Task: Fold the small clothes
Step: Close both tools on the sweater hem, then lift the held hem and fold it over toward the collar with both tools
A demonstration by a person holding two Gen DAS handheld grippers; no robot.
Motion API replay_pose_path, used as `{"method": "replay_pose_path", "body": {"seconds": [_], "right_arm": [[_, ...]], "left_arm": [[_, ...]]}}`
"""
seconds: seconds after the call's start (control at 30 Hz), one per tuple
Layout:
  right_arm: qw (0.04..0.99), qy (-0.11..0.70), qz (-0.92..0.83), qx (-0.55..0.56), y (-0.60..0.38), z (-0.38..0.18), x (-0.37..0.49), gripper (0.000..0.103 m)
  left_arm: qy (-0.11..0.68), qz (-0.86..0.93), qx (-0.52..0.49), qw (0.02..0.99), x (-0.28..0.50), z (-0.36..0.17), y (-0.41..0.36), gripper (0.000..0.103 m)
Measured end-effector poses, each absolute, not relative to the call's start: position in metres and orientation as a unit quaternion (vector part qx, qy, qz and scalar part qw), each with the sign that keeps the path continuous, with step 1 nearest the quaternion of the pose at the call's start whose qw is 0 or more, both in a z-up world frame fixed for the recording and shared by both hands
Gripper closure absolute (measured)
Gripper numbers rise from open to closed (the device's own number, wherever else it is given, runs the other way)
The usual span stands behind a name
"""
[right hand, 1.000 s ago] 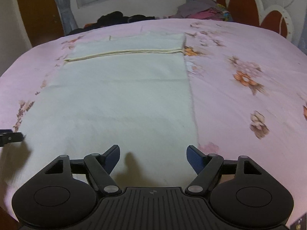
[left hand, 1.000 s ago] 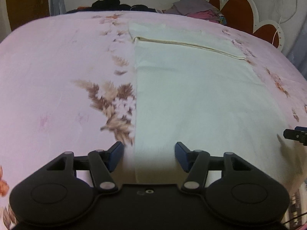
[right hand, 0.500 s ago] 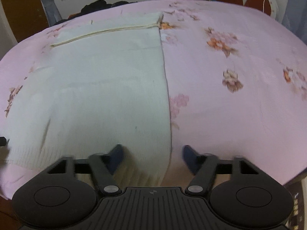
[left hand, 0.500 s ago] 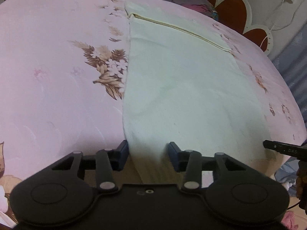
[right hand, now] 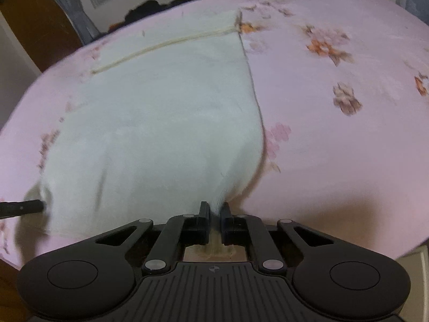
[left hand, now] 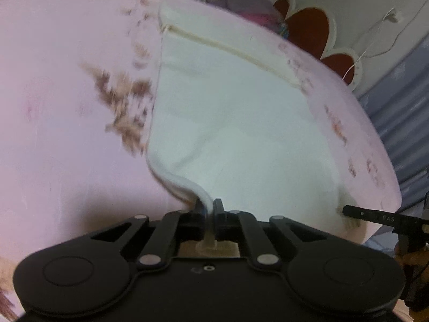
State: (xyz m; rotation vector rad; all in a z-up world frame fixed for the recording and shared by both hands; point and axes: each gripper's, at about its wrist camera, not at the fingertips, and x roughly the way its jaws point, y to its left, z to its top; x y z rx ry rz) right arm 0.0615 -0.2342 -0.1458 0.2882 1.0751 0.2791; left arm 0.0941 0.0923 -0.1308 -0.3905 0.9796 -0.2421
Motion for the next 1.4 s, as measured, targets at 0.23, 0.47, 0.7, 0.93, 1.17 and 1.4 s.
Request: {"method": "replay_pose_path", "body": {"seconds": [0.23, 0.47, 0.7, 0.93, 1.17, 1.4], "right_arm": [[0.861, 0.454, 0.149, 0.174, -0.239, -0.114, 0.101, 0.096], [0.875, 0.402, 0.144, 0.228, -0.252, -0.102, 0.185, 0.096], [0.877, 0.380, 0.144, 0.258, -0.250, -0.103, 0.290, 0.096], [0.866, 0.394, 0.133, 0.277, -0.247, -0.132, 0.382, 0.096], [0.839, 0.424, 0.103, 0.325, -0.255, -0.176, 0.442, 0.096], [0.835, 0.429, 0.082, 0.336, -0.255, -0.195, 0.473, 0.095]], "left_arm": [[0.407, -0.119, -0.203, 0.882, 0.139, -0.096, 0.098, 0.098], [0.365, -0.107, -0.206, 0.901, 0.212, -0.079, 0.099, 0.098], [0.342, -0.082, -0.218, 0.911, 0.300, -0.080, 0.105, 0.099], [0.343, -0.056, -0.225, 0.910, 0.377, -0.095, 0.109, 0.099], [0.365, -0.020, -0.216, 0.905, 0.434, -0.119, 0.112, 0.099], [0.387, 0.011, -0.210, 0.898, 0.471, -0.137, 0.112, 0.078]]}}
